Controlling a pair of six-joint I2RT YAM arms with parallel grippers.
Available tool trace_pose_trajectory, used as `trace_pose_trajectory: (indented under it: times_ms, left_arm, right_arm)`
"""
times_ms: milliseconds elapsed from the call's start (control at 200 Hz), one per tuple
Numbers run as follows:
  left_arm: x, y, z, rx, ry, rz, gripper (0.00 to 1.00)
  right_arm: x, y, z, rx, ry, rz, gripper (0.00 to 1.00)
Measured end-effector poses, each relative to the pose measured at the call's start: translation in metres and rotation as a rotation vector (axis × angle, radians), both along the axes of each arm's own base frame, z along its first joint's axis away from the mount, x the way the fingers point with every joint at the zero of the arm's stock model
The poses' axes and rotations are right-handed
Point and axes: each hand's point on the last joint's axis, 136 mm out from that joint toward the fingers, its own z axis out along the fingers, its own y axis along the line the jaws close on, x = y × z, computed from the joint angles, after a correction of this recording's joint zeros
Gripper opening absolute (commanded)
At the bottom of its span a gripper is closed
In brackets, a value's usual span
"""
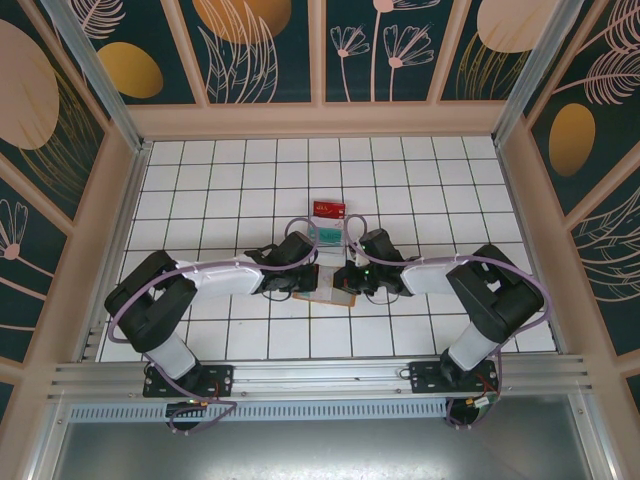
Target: Take the credit cards out of the card holder
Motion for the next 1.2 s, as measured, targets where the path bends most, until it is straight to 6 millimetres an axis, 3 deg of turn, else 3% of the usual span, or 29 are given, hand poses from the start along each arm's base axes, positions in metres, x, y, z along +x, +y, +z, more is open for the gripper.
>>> trace_pose_trajectory:
  times_ms: [425, 681, 761, 1001, 1196]
  left_arm:
    - [0.003, 0.009, -0.001, 0.043, -0.018, 0.025, 0.0]
    - [0.003, 0.009, -0.001, 0.044, -0.019, 0.026, 0.0]
    - [0.003, 0.009, -0.001, 0.044, -0.019, 0.026, 0.0]
    - [0.003, 0.009, -0.001, 0.044, -0.018, 0.026, 0.0]
    - [0.003, 0.009, -0.001, 0.043, -0.018, 0.026, 0.0]
  right_arm:
    - [0.002, 0.0, 0.001, -0.001, -0.005, -0.007, 0.0]
    - [0.004, -0.01, 0.001, -0.015, -0.015, -0.037, 0.0]
    - [0.005, -0.012, 0.001, -0.015, -0.013, -0.043, 0.17]
    - [0.005, -0.006, 0.003, 0.008, -0.016, -0.032, 0.21]
    - [0.006, -0.003, 0.0, 0.022, -0.003, -0.035, 0.0]
